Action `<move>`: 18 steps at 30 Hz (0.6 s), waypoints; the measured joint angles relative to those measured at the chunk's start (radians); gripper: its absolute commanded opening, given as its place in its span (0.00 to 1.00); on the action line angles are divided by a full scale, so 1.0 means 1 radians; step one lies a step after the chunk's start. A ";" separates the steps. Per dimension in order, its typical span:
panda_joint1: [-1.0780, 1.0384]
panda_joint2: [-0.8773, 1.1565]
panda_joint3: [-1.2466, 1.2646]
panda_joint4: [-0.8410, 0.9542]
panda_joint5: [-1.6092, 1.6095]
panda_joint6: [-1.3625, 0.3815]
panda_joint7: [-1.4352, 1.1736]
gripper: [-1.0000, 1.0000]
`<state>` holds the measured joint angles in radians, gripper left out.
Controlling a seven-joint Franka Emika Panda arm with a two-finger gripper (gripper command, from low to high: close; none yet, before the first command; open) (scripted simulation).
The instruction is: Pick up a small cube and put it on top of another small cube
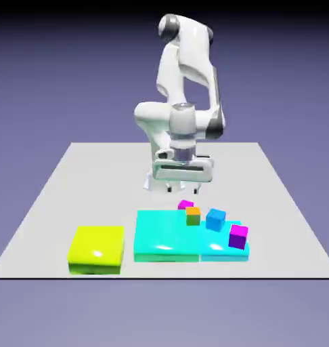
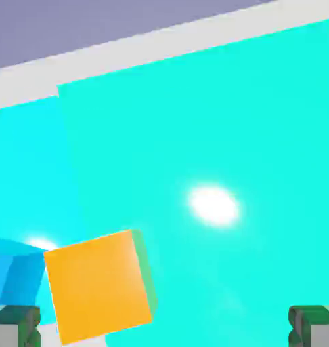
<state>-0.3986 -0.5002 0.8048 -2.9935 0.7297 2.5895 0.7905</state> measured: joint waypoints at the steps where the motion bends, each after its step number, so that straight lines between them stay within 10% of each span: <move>1: -0.018 0.003 0.036 -0.008 0.033 -0.020 0.002 0.50; 10: -0.174 0.030 0.341 -0.078 0.309 -0.190 0.021 0.50; 18: 0.070 0.207 0.088 -0.063 0.316 -0.034 -0.001 0.50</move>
<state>-0.3286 -0.2929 0.8926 -3.0570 1.0457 2.5559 0.7894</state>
